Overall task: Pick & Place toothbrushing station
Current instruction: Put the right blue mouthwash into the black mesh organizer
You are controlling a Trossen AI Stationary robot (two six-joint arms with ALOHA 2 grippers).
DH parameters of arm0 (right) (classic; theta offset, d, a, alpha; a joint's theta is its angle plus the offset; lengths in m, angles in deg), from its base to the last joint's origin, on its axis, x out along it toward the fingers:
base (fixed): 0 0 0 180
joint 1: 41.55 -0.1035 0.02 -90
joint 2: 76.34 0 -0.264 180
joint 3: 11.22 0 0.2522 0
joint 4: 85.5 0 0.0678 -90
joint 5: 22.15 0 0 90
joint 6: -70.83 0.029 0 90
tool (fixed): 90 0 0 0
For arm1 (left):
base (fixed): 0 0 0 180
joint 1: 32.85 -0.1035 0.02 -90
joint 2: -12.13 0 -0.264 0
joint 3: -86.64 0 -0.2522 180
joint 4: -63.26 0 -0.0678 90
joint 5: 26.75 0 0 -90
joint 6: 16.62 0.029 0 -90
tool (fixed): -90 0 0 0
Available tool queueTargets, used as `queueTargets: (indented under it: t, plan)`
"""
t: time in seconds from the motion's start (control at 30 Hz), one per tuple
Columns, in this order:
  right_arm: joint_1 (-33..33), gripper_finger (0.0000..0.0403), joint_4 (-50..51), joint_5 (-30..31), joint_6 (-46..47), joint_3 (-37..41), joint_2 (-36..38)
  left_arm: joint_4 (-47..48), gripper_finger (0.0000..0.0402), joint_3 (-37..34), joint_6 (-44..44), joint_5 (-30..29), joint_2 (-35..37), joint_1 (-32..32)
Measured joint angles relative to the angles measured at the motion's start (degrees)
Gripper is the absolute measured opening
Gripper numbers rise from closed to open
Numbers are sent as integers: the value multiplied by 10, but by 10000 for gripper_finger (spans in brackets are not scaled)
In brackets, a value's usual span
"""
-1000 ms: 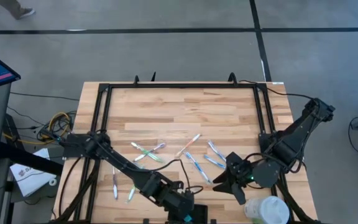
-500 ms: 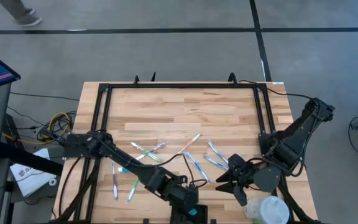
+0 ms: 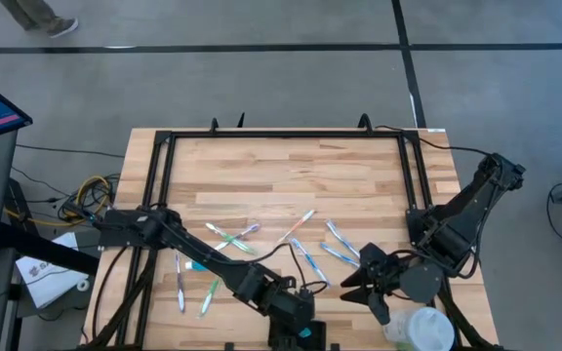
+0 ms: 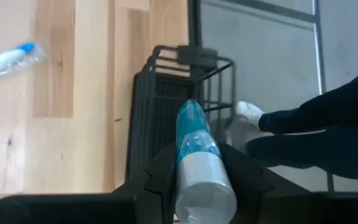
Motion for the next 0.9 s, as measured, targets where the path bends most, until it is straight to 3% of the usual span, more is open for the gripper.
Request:
queueTargets:
  t: [0.53, 0.9]
  plan:
    - [0, 161, 3, 0, 1, 0, 0, 58, 88, 0, -13, -22, -21, 13]
    - [0, 161, 6, 0, 1, 0, 0, 81, 88, -1, -17, 1, -20, 16]
